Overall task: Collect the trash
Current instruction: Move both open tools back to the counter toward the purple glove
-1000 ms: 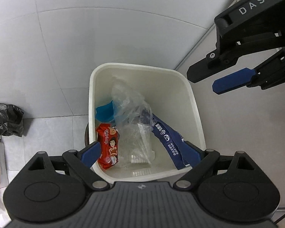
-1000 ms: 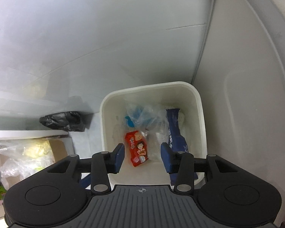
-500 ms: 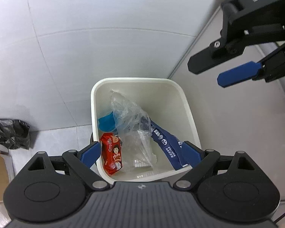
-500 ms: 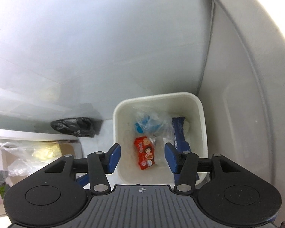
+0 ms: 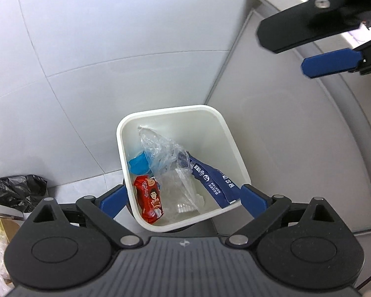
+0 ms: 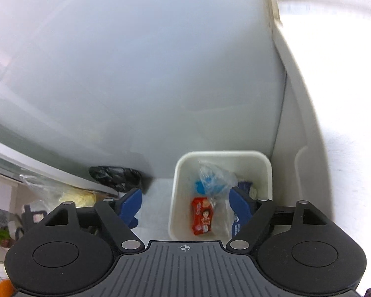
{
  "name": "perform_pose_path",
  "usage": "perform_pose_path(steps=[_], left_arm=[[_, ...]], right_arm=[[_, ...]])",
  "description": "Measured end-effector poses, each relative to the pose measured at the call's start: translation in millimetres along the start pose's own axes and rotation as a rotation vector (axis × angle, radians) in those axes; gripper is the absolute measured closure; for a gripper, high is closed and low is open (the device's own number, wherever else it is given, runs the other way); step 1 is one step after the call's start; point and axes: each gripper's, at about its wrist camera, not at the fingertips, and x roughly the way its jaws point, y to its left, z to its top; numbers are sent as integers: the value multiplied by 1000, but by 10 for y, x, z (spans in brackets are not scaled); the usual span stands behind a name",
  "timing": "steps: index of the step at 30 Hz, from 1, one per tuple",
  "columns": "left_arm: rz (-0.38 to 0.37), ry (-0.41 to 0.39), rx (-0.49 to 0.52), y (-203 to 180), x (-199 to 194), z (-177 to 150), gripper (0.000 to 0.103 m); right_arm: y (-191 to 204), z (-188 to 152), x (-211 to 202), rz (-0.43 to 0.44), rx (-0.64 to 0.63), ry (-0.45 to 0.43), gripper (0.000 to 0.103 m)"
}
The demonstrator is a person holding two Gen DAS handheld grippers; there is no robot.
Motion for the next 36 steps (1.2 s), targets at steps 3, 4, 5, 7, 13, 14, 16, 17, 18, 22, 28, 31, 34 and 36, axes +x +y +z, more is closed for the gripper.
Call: perform_pose_path(steps=[3, 4, 5, 7, 13, 14, 16, 17, 18, 22, 28, 31, 34, 36], left_arm=[[-1, -13, 7, -30, -108, 20, 5], [2, -21, 14, -48, -152, 26, 4], [5, -29, 25, -67, -187, 34, 4], [11, -45, 49, -113, -259, 52, 3], [-1, -73, 60, -215, -457, 165, 3], [-3, -81, 59, -235, -494, 190, 3], [-10, -100, 59, -278, -562, 241, 3], [-22, -112, 60, -301, -604, 274, 2], [-27, -122, 60, -330, -631, 305, 2], [-48, -160, 74, -452, -769, 419, 1], [-77, -197, 120, -699, -888, 587, 1], [-85, -219, 153, -861, -942, 678, 1], [-99, -248, 192, -1063, -937, 794, 1], [-111, -262, 212, -1216, -925, 882, 1]], right_arm=[[5, -74, -215, -8, -26, -62, 18], [1, -99, -288, -12, -31, -85, 16], [-5, -124, -358, -21, -35, -110, 14], [-20, -175, -494, -41, -41, -157, 14], [-175, -277, -863, -65, -5, -276, 9], [-219, -295, -927, -67, 7, -296, 7], [-325, -330, -1052, -75, 28, -335, 7], [-405, -360, -1124, -82, 39, -351, 7], [-469, -374, -1183, -92, 50, -364, 7], [-736, -481, -1411, -160, 73, -408, 6], [-1115, -813, -1616, -306, 63, -434, 2], [-1295, -988, -1735, -368, 56, -432, 2], [-1471, -1106, -1818, -423, 60, -435, 2], [-1575, -1159, -1900, -461, 63, -440, 2]])
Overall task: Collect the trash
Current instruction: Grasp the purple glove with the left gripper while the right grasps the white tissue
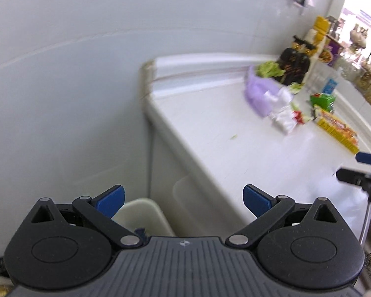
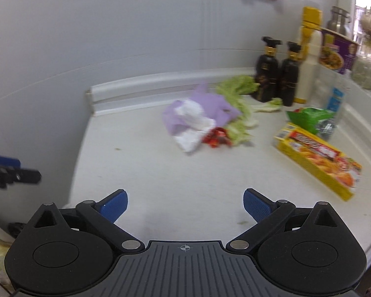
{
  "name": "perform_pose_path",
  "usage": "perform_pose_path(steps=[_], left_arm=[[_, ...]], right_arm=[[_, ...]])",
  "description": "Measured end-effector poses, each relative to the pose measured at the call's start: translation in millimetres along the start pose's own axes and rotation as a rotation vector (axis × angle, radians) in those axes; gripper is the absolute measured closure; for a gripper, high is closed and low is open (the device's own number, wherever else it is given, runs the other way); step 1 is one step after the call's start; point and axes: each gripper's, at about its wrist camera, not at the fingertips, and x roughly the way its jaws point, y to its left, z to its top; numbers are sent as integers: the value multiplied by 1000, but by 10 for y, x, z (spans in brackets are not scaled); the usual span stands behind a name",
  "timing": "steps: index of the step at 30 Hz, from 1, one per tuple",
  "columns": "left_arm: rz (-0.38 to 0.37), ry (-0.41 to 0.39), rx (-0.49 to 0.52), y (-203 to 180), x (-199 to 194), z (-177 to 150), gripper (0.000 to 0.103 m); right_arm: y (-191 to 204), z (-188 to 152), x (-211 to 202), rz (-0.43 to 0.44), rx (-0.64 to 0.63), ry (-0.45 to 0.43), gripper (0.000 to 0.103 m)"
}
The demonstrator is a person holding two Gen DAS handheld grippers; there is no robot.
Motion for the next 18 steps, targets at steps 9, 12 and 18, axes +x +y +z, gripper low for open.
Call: perform_pose_path(steps=[9, 12, 18], left_arm=[[-62, -21, 41, -448, 390, 531, 1], [-74, -42, 68, -565, 516, 745, 1], [-119, -58, 90, -709, 802, 1103, 5]], right_arm=[[-255, 49, 163, -33, -43, -48, 2], [-204, 123, 284, -27, -100, -68, 2], [-44, 342, 639, 12, -267, -71, 2]])
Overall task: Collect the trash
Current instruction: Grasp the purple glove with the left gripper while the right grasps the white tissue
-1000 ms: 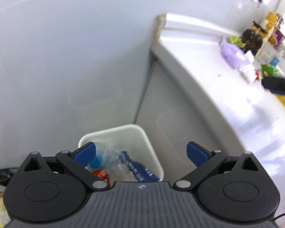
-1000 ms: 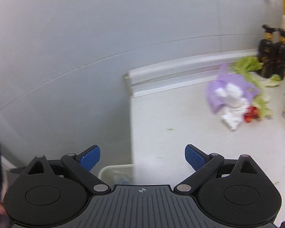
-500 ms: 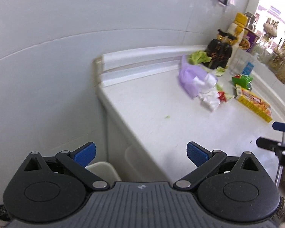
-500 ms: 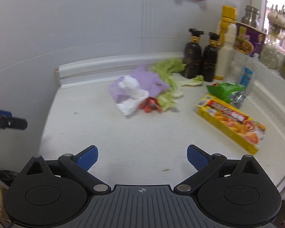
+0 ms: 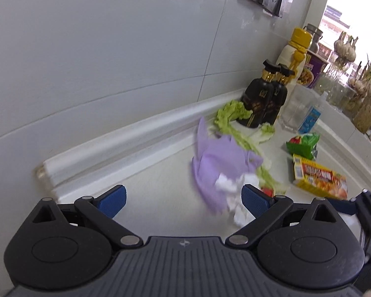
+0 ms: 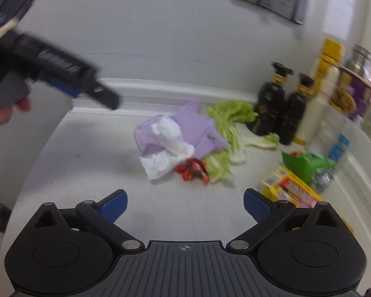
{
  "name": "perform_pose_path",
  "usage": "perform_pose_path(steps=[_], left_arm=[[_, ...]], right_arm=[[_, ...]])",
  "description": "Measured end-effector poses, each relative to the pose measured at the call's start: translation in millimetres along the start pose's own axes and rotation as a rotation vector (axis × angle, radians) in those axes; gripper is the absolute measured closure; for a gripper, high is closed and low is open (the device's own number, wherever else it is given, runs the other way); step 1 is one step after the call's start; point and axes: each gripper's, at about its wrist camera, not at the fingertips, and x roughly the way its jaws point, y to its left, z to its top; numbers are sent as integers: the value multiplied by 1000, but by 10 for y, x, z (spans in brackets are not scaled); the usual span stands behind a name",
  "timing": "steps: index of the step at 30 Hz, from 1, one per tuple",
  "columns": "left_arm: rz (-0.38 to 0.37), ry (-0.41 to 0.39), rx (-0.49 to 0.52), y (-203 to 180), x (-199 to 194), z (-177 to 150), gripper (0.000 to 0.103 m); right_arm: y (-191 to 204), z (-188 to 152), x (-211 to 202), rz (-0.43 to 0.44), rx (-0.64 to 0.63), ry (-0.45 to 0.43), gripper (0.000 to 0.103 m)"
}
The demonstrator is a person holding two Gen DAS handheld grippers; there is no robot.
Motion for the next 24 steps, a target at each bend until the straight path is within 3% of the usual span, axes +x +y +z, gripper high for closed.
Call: perform_pose_path(steps=[7, 9, 14, 18, 24], left_arm=[[-86, 47, -55, 1, 381, 231, 25], [-99, 58, -53, -16, 463, 260, 31], [-117, 82, -37, -76, 665, 317, 40], [-119, 102, -23, -110, 802, 347, 46], [-119, 127, -20, -124, 934, 348, 57]], right_arm=[[157, 199, 390, 48, -184, -4, 4], [188, 240, 452, 49, -234, -8, 11], [196, 287, 618, 67, -283, 13, 42], [177, 292, 694, 71, -279, 20, 53], [82, 298, 712, 74, -225, 24, 84]])
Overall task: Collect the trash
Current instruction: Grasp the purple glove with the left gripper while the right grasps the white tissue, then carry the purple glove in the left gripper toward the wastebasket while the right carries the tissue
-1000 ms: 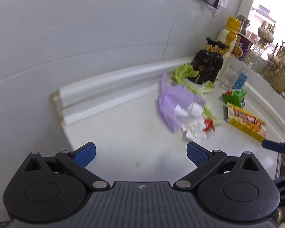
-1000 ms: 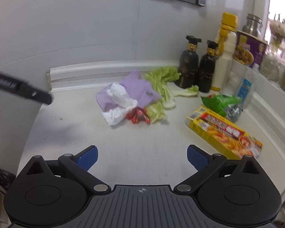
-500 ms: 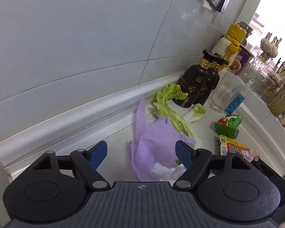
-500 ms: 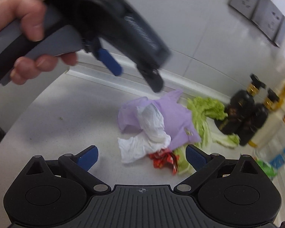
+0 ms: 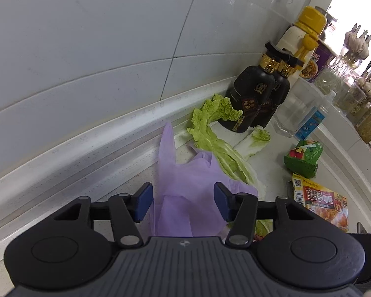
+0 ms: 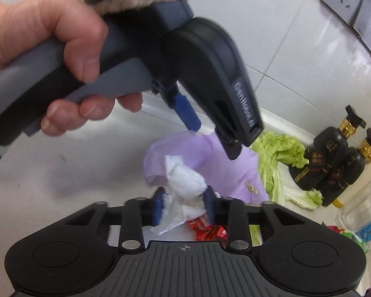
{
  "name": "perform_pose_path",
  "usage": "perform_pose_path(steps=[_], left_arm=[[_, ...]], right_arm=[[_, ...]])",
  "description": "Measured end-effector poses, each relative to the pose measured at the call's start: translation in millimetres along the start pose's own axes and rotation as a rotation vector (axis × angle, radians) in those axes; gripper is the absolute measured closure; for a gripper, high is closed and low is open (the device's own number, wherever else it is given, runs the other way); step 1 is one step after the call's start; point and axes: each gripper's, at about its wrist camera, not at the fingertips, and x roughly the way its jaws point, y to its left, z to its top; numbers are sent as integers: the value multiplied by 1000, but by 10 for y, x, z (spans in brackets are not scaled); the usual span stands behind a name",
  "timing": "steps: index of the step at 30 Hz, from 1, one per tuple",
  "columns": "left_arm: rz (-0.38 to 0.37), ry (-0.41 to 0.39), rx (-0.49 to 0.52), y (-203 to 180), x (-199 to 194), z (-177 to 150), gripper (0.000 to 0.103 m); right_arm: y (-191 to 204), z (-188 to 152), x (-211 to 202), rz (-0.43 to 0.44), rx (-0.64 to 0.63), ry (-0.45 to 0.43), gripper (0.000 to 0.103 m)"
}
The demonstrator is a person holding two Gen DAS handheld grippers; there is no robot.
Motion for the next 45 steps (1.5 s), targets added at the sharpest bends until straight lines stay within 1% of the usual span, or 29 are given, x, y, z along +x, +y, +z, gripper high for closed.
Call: perform_pose_path(steps=[2, 5, 6, 7, 8, 9, 10, 12, 21, 29, 37, 45], left_arm=[[5, 7, -3, 7, 26, -1, 60], [12, 13, -3, 11, 51, -5, 65], [17, 15, 1, 7, 57, -8, 71], [23, 19, 8, 0, 63, -11, 81], [30, 26, 16, -16, 80, -14, 85], [38, 28, 21, -22, 81, -19, 92], [44, 27, 23, -24, 75, -28, 96], [43, 22, 20, -20, 47, -40, 100], [43, -24, -1, -9, -222, -43, 101], [32, -77, 10, -61, -563, -52, 101], [22, -123, -4, -58, -922, -138, 102], [22, -145, -29, -5, -1269, -332, 102]], right_arm=[[-27, -7, -20, 1, 20, -2, 90], [-61, -32, -60, -6, 43, -6, 92], [-77, -40, -75, -8, 53, -7, 92], [-87, -49, -95, -9, 63, -9, 92], [-105, -49, -113, -9, 77, -9, 92], [-119, -50, -132, -9, 89, -10, 92], [-129, -52, -155, -11, 100, -11, 92], [-157, -54, -195, -13, 124, -11, 92], [-258, -74, -385, -16, 251, -15, 92], [-282, -42, -590, -12, 357, -51, 92], [-352, -11, -773, 30, 482, -82, 92], [-456, -65, -968, 112, 673, -110, 92]])
